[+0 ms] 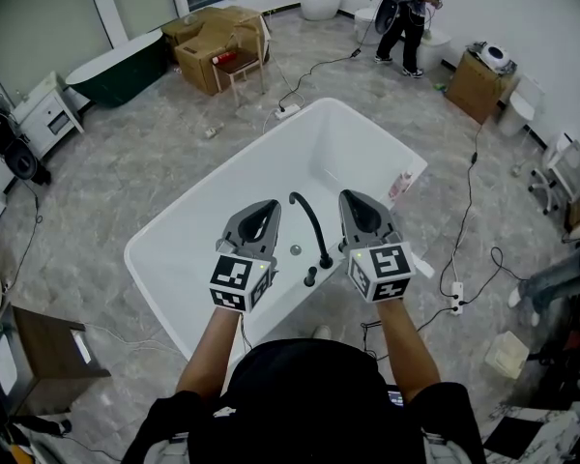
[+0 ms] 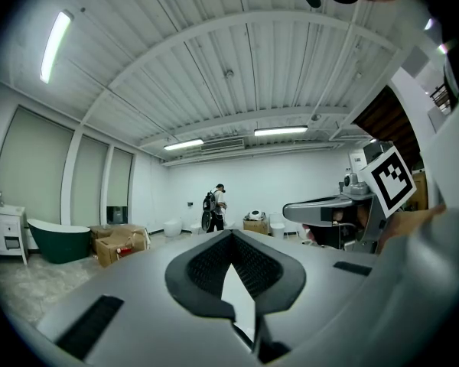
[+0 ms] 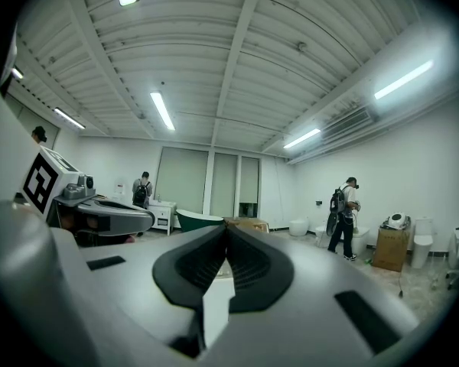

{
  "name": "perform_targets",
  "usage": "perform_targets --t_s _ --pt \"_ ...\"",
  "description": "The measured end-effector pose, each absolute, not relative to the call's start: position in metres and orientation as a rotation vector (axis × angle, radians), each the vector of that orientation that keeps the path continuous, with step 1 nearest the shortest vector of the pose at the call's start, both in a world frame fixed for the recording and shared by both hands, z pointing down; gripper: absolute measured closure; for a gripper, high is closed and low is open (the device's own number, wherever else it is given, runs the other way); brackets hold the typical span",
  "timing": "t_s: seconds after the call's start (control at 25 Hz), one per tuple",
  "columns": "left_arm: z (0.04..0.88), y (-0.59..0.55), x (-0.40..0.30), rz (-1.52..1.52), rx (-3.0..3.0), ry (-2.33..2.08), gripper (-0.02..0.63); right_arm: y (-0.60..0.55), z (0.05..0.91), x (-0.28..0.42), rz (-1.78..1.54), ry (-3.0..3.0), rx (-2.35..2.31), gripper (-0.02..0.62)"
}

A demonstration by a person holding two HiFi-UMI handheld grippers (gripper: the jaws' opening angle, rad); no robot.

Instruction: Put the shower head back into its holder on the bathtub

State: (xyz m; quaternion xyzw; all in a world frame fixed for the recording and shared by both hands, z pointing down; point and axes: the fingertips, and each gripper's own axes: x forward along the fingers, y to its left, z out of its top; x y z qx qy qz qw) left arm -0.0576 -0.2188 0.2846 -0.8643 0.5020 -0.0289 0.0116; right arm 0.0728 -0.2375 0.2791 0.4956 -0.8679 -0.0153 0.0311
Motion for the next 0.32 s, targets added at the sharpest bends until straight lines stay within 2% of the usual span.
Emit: perform_targets --t_s 0.32 --pt "0.2929 -0.2174 -0.0475 -0.112 -2.703 1.556 0.594 -0.2403 0.2864 0.085 -0.024 -2.668 1.546 0.572"
